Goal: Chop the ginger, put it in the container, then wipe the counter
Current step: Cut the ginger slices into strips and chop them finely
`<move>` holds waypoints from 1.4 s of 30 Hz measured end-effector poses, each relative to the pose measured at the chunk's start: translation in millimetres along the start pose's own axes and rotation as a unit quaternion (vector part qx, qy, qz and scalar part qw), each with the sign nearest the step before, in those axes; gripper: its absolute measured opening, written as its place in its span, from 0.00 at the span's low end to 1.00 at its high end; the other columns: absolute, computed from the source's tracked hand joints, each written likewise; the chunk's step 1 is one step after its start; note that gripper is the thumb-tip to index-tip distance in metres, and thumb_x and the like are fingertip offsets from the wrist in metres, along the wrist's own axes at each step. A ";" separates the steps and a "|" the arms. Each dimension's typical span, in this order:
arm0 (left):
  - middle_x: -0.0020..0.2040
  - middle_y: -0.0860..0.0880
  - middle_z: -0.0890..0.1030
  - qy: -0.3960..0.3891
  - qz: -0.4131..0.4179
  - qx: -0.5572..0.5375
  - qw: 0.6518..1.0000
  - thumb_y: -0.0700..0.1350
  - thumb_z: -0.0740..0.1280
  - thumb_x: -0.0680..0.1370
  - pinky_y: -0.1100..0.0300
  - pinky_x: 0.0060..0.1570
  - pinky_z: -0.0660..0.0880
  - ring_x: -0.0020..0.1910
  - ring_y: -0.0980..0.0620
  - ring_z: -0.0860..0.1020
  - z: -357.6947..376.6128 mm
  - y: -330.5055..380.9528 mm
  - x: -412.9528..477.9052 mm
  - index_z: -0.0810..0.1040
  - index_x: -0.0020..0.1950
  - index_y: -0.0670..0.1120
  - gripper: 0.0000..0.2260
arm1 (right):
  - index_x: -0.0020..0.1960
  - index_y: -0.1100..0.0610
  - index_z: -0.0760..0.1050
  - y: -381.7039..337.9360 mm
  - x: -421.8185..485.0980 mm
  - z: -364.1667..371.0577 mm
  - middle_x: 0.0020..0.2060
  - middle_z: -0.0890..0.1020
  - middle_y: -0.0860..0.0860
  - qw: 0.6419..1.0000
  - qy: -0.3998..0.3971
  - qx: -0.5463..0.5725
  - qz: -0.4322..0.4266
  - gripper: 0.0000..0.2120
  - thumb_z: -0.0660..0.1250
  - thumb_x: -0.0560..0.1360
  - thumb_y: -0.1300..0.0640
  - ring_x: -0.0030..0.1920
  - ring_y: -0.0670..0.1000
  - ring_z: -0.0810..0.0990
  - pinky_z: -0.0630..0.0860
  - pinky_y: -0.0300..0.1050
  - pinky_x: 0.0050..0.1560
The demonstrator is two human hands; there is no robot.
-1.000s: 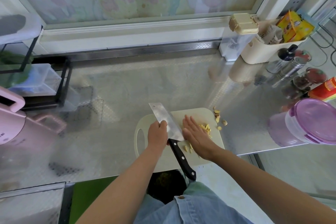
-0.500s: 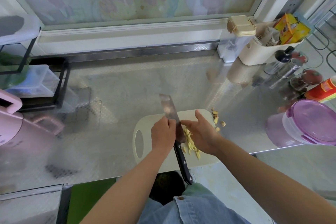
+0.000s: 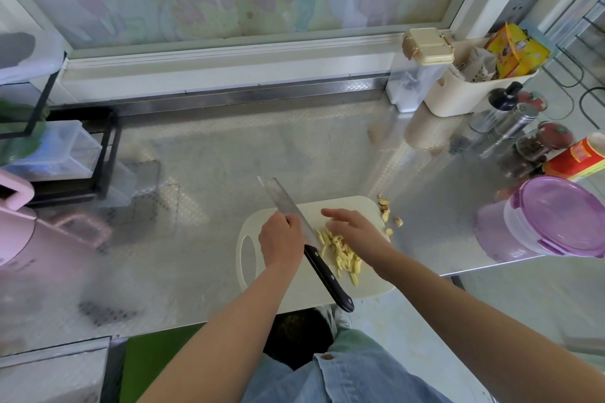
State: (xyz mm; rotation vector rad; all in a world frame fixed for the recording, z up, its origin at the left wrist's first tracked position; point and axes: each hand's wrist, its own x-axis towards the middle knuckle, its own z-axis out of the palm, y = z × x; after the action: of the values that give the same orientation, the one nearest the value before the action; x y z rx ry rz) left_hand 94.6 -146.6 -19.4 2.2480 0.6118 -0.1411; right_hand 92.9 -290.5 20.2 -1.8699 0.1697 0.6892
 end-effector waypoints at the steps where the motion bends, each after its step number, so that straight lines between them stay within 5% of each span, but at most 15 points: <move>1: 0.32 0.48 0.70 0.003 -0.008 -0.002 1.000 0.43 0.55 0.81 0.55 0.35 0.65 0.37 0.43 0.76 -1.0 -1.3 1.9 0.68 0.36 0.41 0.14 | 0.72 0.51 0.65 -0.9 -4.0 0.3 0.55 0.75 0.51 0.997 -0.038 -0.059 -0.007 0.23 0.63 0.78 0.52 0.51 0.47 0.75 0.71 0.42 0.54; 4: 0.32 0.46 0.72 0.003 -0.011 -0.008 1.000 0.43 0.56 0.81 0.53 0.35 0.68 0.39 0.40 0.79 1.7 0.6 7.2 0.68 0.35 0.41 0.15 | 0.77 0.52 0.51 3.6 -11.5 10.4 0.59 0.75 0.55 0.959 -0.115 -0.257 0.001 0.39 0.68 0.74 0.48 0.50 0.49 0.74 0.71 0.43 0.53; 6: 0.33 0.44 0.75 -0.006 0.010 -0.034 0.999 0.47 0.55 0.81 0.52 0.37 0.70 0.39 0.39 0.79 5.6 5.5 7.0 0.70 0.34 0.40 0.17 | 0.75 0.54 0.56 9.4 -10.7 17.9 0.54 0.78 0.55 0.964 -0.065 -0.257 -0.034 0.32 0.66 0.76 0.53 0.46 0.52 0.78 0.77 0.47 0.49; 8: 0.35 0.44 0.80 -0.024 0.053 -0.095 0.994 0.55 0.51 0.80 0.50 0.41 0.75 0.38 0.40 0.80 8.7 8.5 2.4 0.74 0.36 0.41 0.23 | 0.66 0.55 0.67 11.2 -9.0 19.4 0.43 0.77 0.52 0.990 -0.005 -0.132 -0.055 0.17 0.60 0.77 0.59 0.34 0.49 0.76 0.77 0.44 0.33; 10: 0.45 0.45 0.82 -0.034 0.118 -0.105 0.987 0.56 0.49 0.81 0.52 0.50 0.74 0.46 0.45 0.79 9.6 9.9 -7.5 0.79 0.48 0.46 0.22 | 0.48 0.58 0.70 9.3 -7.8 14.9 0.31 0.70 0.51 0.998 0.037 0.057 -0.015 0.07 0.55 0.77 0.64 0.25 0.47 0.67 0.67 0.40 0.22; 12: 0.60 0.46 0.73 -0.037 0.194 -0.046 0.979 0.58 0.48 0.82 0.58 0.56 0.68 0.58 0.49 0.71 13.0 5.6 -15.7 0.74 0.66 0.56 0.20 | 0.38 0.57 0.63 7.6 -7.4 8.0 0.26 0.63 0.50 0.966 0.045 0.252 0.049 0.10 0.53 0.76 0.66 0.23 0.47 0.61 0.60 0.39 0.20; 14: 0.69 0.47 0.63 -0.055 0.233 0.060 0.969 0.63 0.41 0.78 0.55 0.64 0.61 0.67 0.49 0.61 16.4 -0.1 -20.5 0.66 0.71 0.63 0.25 | 0.33 0.54 0.59 7.8 -6.4 1.1 0.25 0.61 0.49 0.916 0.032 0.388 0.100 0.14 0.54 0.76 0.63 0.22 0.46 0.58 0.57 0.37 0.19; 17: 0.75 0.46 0.54 -0.100 0.167 0.165 0.967 0.62 0.40 0.80 0.49 0.70 0.53 0.74 0.46 0.50 21.9 -11.9 -18.7 0.59 0.75 0.61 0.25 | 0.32 0.52 0.57 15.2 -5.6 -6.2 0.25 0.59 0.48 0.857 0.025 0.495 0.140 0.16 0.56 0.77 0.60 0.21 0.45 0.57 0.56 0.36 0.17; 20: 0.76 0.43 0.52 -0.091 0.127 0.161 0.975 0.60 0.43 0.81 0.48 0.71 0.51 0.74 0.45 0.49 19.7 -14.3 -17.7 0.58 0.76 0.57 0.24 | 0.32 0.53 0.57 24.2 -6.9 -10.1 0.25 0.59 0.48 0.856 0.032 0.495 0.144 0.15 0.56 0.76 0.60 0.21 0.45 0.57 0.56 0.36 0.17; 24: 0.75 0.47 0.54 -0.119 0.254 0.144 0.949 0.64 0.37 0.78 0.50 0.70 0.53 0.74 0.47 0.50 24.8 -6.7 -23.6 0.57 0.75 0.64 0.27 | 0.32 0.53 0.57 30.4 -7.7 -10.9 0.24 0.59 0.48 0.857 0.014 0.489 0.161 0.15 0.55 0.77 0.59 0.20 0.45 0.57 0.56 0.35 0.16; 28: 0.76 0.45 0.52 -0.114 0.163 0.170 0.965 0.61 0.42 0.81 0.49 0.71 0.51 0.74 0.46 0.49 28.2 -12.7 -20.2 0.57 0.76 0.59 0.24 | 0.32 0.53 0.57 32.6 -11.8 -15.4 0.25 0.59 0.49 0.865 0.014 0.471 0.171 0.16 0.54 0.77 0.59 0.20 0.45 0.57 0.55 0.35 0.17; 33: 0.75 0.47 0.54 -0.118 0.216 0.162 0.956 0.61 0.42 0.81 0.51 0.70 0.51 0.73 0.48 0.50 29.2 -13.9 -22.9 0.61 0.75 0.61 0.23 | 0.32 0.53 0.57 37.1 -16.8 -19.7 0.24 0.60 0.49 0.876 0.009 0.447 0.183 0.15 0.54 0.77 0.59 0.20 0.45 0.58 0.55 0.34 0.17; 37: 0.72 0.47 0.65 -0.121 -0.015 -0.093 0.988 0.62 0.51 0.81 0.53 0.69 0.53 0.72 0.49 0.55 31.6 -1.9 -20.0 0.73 0.67 0.49 0.25 | 0.33 0.53 0.57 41.6 -18.4 -23.8 0.25 0.59 0.49 0.891 0.010 0.424 0.163 0.17 0.56 0.79 0.56 0.21 0.45 0.57 0.55 0.35 0.18; 39: 0.74 0.47 0.65 -0.191 -0.139 -0.290 0.928 0.66 0.44 0.79 0.53 0.69 0.53 0.74 0.48 0.55 26.4 9.1 -17.2 0.72 0.70 0.47 0.32 | 0.34 0.53 0.57 43.6 -20.1 -25.5 0.26 0.58 0.49 0.913 0.003 0.381 0.148 0.18 0.58 0.80 0.53 0.22 0.46 0.57 0.55 0.36 0.18; 42: 0.77 0.46 0.60 -0.265 -0.192 -0.474 0.817 0.66 0.35 0.78 0.53 0.72 0.48 0.77 0.49 0.51 23.2 17.7 -13.5 0.69 0.71 0.44 0.39 | 0.36 0.54 0.59 45.8 -21.9 -25.2 0.26 0.59 0.50 0.934 0.000 0.332 0.130 0.17 0.60 0.80 0.53 0.23 0.46 0.57 0.56 0.36 0.19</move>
State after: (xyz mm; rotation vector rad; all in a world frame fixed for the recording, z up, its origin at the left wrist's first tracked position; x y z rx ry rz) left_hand 93.3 -178.7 -19.6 1.0246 0.6222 -0.5200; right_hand 64.9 -336.0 1.1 -1.2040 0.5851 0.6993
